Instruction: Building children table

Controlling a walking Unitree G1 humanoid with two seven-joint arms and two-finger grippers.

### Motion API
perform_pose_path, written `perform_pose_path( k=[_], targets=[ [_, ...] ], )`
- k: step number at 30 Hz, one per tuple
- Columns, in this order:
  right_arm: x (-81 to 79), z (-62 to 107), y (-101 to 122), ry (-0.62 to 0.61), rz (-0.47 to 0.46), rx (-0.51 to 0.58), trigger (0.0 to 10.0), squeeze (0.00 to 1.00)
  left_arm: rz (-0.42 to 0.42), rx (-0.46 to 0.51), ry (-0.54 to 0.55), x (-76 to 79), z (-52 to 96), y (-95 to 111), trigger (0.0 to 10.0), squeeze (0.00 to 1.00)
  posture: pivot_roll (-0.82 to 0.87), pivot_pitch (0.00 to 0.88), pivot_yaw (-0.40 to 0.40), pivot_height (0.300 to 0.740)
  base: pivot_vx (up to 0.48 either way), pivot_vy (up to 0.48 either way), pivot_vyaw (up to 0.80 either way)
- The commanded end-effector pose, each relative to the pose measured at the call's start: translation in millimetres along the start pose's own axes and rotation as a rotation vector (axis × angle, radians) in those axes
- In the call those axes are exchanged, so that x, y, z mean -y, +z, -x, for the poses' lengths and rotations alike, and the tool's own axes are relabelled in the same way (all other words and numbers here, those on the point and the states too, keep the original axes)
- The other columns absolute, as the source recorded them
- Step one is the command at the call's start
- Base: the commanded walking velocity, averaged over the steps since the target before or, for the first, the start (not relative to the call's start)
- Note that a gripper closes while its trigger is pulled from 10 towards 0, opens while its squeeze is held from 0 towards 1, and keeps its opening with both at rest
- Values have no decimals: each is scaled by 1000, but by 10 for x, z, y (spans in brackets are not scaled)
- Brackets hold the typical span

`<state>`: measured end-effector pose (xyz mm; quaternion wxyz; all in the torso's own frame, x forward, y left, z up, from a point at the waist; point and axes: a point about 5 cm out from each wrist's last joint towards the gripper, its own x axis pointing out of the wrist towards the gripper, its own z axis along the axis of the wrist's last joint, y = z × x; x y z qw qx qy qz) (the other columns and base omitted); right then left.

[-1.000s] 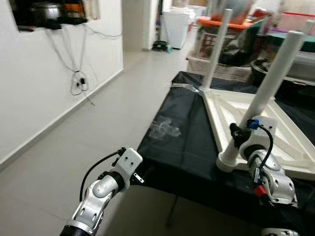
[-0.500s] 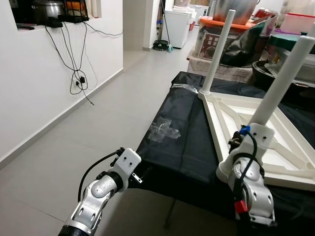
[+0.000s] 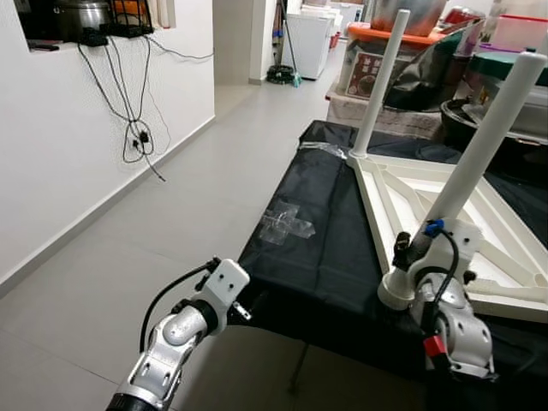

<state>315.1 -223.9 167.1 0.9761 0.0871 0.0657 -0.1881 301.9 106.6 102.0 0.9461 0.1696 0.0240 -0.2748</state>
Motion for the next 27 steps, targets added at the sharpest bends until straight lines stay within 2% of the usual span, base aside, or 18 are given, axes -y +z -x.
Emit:
perform_pose_path(
  k=[1,5,7,8,9,11,12,13,14,16,20,27],
  targets=[
    [-41,14,44,47,-10,24,10000,1000,-1,-20,-9,36,0,-43,10000,0,78,0,-109,740,0,0,0],
    [-61,64,79,139,-4,55,10000,1000,-1,-17,-12,35,-10,-35,10000,0,75,0,-105,740,0,0,0],
    [82,139,70,169,52,85,10000,1000,-6,-18,-13,18,-3,-39,10000,0,67,0,-97,740,0,0,0],
    [82,139,70,169,52,85,10000,1000,-6,-18,-13,18,-3,-39,10000,0,67,0,-97,740,0,0,0],
    [152,181,53,179,69,88,10000,1000,-7,-18,-13,10,1,-40,10000,0,65,0,-93,740,0,0,0],
    [152,181,53,179,69,88,10000,1000,-7,-18,-13,10,1,-40,10000,0,65,0,-93,740,0,0,0],
    [274,295,25,194,83,101,10000,1000,-2,-14,5,-17,13,-39,10000,0,50,0,-79,740,0,0,0],
    [325,360,18,200,87,112,10000,1000,3,-12,19,-32,20,-38,10000,0,50,0,-79,740,0,0,0],
    [325,360,18,200,87,112,10000,1000,3,-12,19,-32,20,-38,10000,0,50,0,-79,740,0,0,0],
    [373,470,23,206,79,138,10000,1000,15,-6,41,-62,36,-37,10000,0,46,0,-73,740,0,0,0],
    [369,524,29,220,69,154,10000,1000,18,-6,55,-80,49,-39,10000,0,46,0,-71,740,0,0,0],
    [354,696,-53,234,129,171,10000,1000,50,-5,119,-164,152,-54,10000,0,55,0,-66,740,0,0,0]
  ],
)
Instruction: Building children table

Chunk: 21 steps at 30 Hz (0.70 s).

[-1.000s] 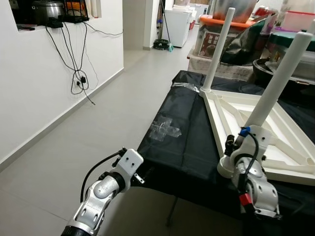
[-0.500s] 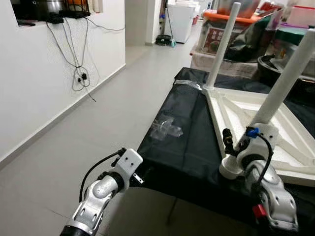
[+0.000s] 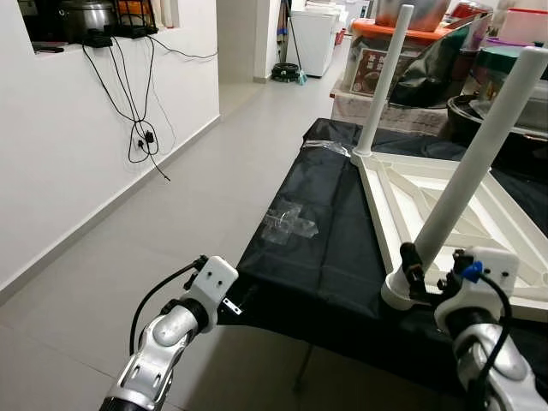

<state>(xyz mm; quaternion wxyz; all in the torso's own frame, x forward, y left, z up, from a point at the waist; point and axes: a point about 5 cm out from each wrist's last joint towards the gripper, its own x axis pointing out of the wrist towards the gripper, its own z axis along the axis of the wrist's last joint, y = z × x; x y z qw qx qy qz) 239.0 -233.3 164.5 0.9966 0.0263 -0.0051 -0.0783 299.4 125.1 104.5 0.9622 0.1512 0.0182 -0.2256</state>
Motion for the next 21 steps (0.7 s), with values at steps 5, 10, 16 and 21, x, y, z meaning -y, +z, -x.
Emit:
perform_pose_path(
  k=[5,10,16,21],
  targets=[
    [100,117,73,-170,201,103,10000,0,21,26,136,-146,165,42,10000,0,68,0,-64,740,0,0,0],
    [195,165,67,-263,272,126,10000,0,32,65,202,-258,299,113,10000,0,79,0,-65,740,0,0,0],
    [309,137,38,-358,253,100,10000,0,35,141,199,-227,450,204,10000,0,98,0,-75,740,0,0,0],
    [241,62,23,-342,224,104,10000,0,35,164,157,-116,466,244,10000,0,103,0,-78,740,0,-179,0]
  ],
)
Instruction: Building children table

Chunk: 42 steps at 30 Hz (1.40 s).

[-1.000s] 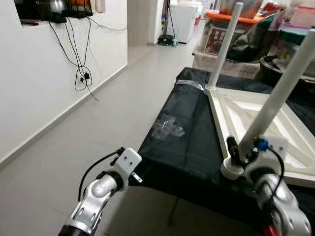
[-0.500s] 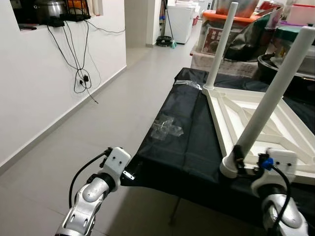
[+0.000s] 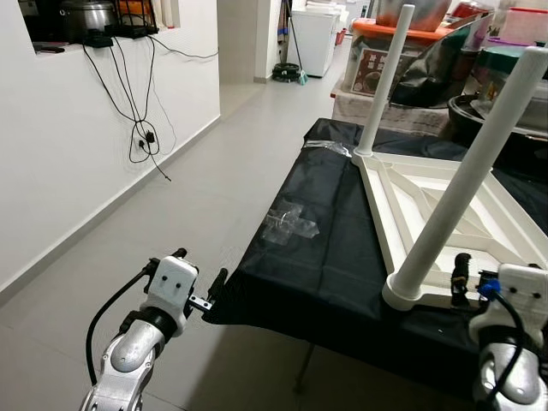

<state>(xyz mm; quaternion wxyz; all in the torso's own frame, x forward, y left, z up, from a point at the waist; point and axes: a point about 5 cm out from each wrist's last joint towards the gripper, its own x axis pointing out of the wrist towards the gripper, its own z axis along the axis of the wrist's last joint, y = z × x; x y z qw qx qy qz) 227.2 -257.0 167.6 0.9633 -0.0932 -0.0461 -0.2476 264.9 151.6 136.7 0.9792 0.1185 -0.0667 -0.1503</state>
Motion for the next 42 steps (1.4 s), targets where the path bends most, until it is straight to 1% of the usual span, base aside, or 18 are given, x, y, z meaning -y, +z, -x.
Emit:
perform_pose_path(
  k=[1,5,10,19,23,24,29,32,34,37,39,40,42],
  targets=[
    [-51,-44,-14,-2,-18,-5,10000,0,2,9,-30,77,8,12,10000,0,106,0,-77,740,0,-461,0],
    [-106,-107,4,-3,-27,3,10000,0,-21,12,-52,113,-22,22,10000,0,108,0,-78,740,0,-461,0],
    [-185,-182,49,-1,-40,17,10000,0,-30,17,-67,115,-70,46,10000,0,108,0,-78,740,0,-461,0],
    [-223,-226,84,-2,-54,30,10000,0,-24,20,-73,121,-74,60,10000,0,112,0,-83,740,0,-461,0],
    [-238,-247,95,-2,-61,36,10000,0,-7,35,-93,147,-82,84,10000,0,110,0,-82,740,0,-460,0],
    [-242,-255,96,-6,-64,37,10000,0,-3,41,-110,169,-84,93,10000,0,110,0,-82,740,0,-352,0],
    [-250,-265,99,-10,-66,38,10000,0,-1,46,-132,198,-88,99,10000,0,105,0,-79,740,0,-318,0],
    [-266,-278,98,-12,-70,40,10000,0,-2,42,-146,216,-114,90,10000,0,102,0,-77,740,0,0,0],
    [-284,-288,87,-11,-75,37,10000,0,-4,40,-137,188,-171,77,10000,0,99,0,-76,740,0,0,0],
    [-291,-291,82,-10,-79,34,10000,0,1,40,-124,165,-199,75,10000,0,99,0,-76,740,0,0,0],
    [-299,-296,76,-8,-84,29,10000,0,15,37,-97,116,-273,62,10000,0,95,0,-76,740,0,0,0],
    [-299,-296,76,-8,-84,29,10000,0,15,37,-97,116,-273,62,10000,0,95,0,-76,740,0,0,0],
    [-307,-303,70,-7,-88,27,10000,0,0,41,-110,122,-355,71,10000,0,93,0,-78,740,0,0,0]
  ],
)
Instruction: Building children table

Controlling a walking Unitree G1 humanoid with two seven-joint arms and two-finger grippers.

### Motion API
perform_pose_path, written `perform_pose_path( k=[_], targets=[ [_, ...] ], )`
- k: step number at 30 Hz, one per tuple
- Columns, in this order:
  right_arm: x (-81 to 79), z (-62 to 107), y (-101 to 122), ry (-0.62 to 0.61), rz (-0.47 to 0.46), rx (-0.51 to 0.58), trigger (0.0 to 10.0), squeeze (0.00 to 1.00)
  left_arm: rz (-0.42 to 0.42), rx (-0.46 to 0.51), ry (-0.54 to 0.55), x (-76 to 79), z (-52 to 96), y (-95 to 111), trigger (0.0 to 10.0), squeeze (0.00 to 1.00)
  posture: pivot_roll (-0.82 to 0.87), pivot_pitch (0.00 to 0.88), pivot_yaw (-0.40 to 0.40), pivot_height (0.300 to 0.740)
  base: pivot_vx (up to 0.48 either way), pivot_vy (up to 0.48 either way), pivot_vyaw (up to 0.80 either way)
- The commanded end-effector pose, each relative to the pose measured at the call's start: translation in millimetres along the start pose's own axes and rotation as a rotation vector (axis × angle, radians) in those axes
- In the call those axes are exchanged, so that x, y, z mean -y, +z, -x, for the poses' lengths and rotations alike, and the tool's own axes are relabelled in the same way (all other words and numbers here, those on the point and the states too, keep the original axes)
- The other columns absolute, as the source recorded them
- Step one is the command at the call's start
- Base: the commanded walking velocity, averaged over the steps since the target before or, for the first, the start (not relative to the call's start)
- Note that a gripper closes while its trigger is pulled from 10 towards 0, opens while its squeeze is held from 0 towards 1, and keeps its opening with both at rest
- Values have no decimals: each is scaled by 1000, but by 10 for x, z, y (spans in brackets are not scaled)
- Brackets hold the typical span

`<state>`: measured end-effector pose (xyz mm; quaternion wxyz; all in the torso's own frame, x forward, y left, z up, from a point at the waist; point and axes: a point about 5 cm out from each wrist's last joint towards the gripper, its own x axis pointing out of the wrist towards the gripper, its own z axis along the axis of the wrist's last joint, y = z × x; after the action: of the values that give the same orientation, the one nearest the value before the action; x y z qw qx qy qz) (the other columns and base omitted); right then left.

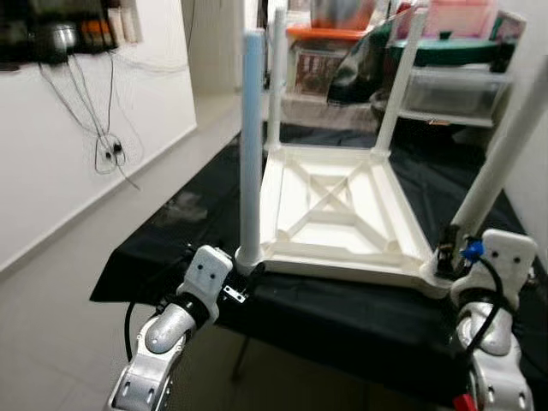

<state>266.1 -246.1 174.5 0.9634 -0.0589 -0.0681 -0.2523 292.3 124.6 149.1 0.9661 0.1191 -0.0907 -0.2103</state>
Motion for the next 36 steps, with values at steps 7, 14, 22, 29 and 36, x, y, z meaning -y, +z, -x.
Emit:
perform_pose_path(
  k=[7,14,22,29,36],
  targets=[
    [-45,-29,-25,20,-25,-11,10000,0,-2,7,-12,-31,-126,18,10000,0,79,0,-65,740,0,0,0],
    [-142,-277,-119,140,-25,-69,10000,0,8,5,-26,37,-106,-30,10000,0,91,0,-75,740,0,0,0],
    [-90,-532,-177,85,-97,-149,10000,0,9,5,-4,-5,-85,-43,10000,0,115,0,-98,740,0,0,0],
    [-336,-402,-273,204,-119,-266,10000,0,5,-6,0,13,-55,-75,10000,0,112,0,-96,740,0,0,0],
    [-949,86,-169,505,-86,-357,10000,0,2,-18,-14,61,-78,-100,10000,0,97,0,-85,740,0,0,0]
  ],
)
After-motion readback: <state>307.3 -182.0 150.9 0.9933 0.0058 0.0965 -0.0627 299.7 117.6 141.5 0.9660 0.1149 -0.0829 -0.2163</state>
